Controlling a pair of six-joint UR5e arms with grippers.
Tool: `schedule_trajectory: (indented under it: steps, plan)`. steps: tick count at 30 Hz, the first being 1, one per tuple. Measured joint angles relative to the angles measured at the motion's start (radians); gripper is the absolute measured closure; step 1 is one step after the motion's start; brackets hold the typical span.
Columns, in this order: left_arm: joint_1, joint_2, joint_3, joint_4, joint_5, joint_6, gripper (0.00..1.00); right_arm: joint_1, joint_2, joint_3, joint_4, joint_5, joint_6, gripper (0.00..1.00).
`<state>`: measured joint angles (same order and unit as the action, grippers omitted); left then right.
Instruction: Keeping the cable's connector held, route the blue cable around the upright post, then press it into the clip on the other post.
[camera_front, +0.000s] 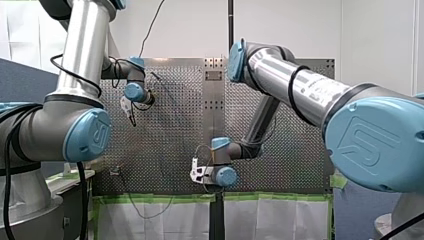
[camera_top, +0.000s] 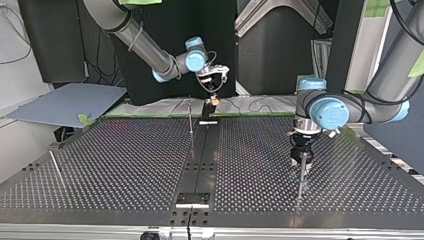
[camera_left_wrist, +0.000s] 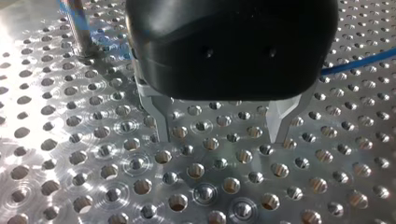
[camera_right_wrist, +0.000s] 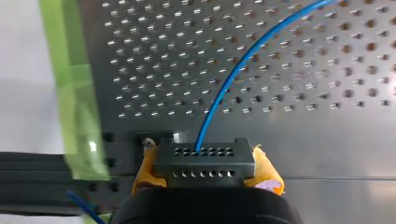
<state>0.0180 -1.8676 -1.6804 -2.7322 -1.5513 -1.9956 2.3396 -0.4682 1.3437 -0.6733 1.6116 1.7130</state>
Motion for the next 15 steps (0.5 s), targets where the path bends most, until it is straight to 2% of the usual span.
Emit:
schedule_trajectory:
  steps: [8,15]
  plan:
    - [0.003,0.000,0.000,0.000,0.000,-0.004,0.00,0.009,0.074,0.014,-0.036,0.052,0.001,1.00]
    - [0.004,0.000,0.000,0.000,0.000,-0.005,0.00,-0.006,0.104,0.079,-0.104,0.078,0.052,1.00]
